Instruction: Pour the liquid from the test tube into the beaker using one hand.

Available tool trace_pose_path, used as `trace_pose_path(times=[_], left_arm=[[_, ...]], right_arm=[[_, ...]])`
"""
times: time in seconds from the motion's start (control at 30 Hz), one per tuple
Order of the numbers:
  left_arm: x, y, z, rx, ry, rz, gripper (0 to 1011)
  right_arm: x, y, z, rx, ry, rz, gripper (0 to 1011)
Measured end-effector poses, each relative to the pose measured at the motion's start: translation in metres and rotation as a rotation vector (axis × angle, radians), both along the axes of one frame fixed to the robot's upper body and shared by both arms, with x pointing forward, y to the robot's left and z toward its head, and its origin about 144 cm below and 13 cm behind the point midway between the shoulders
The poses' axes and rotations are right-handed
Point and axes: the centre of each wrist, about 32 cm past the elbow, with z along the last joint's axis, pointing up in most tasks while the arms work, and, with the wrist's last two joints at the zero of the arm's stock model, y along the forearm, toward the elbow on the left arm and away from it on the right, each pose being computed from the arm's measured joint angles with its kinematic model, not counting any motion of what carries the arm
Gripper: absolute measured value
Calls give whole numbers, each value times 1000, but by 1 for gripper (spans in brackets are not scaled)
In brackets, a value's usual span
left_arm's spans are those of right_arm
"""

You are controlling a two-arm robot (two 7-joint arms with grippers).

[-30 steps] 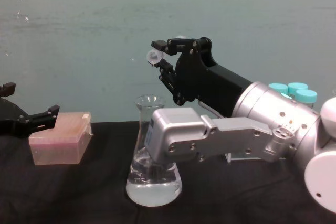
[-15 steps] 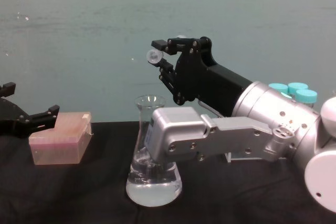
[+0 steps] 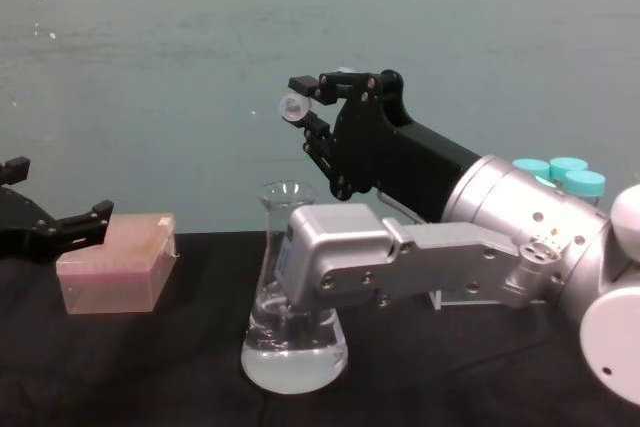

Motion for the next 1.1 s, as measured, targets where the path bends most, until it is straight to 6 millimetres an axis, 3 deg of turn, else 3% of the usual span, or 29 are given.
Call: trace_pose_path(times=[0.37, 0.63, 1.1], left_arm=[[0, 0, 0, 0, 0, 0, 1000], [0, 0, 0, 0, -1, 0, 1000], [0, 0, 0, 0, 0, 0, 1000]], right_arm=[[-2, -1, 2, 25, 7, -5, 208], [-4, -3, 19, 110, 188, -15, 208], [-4, -6, 30, 176, 305, -38, 208]])
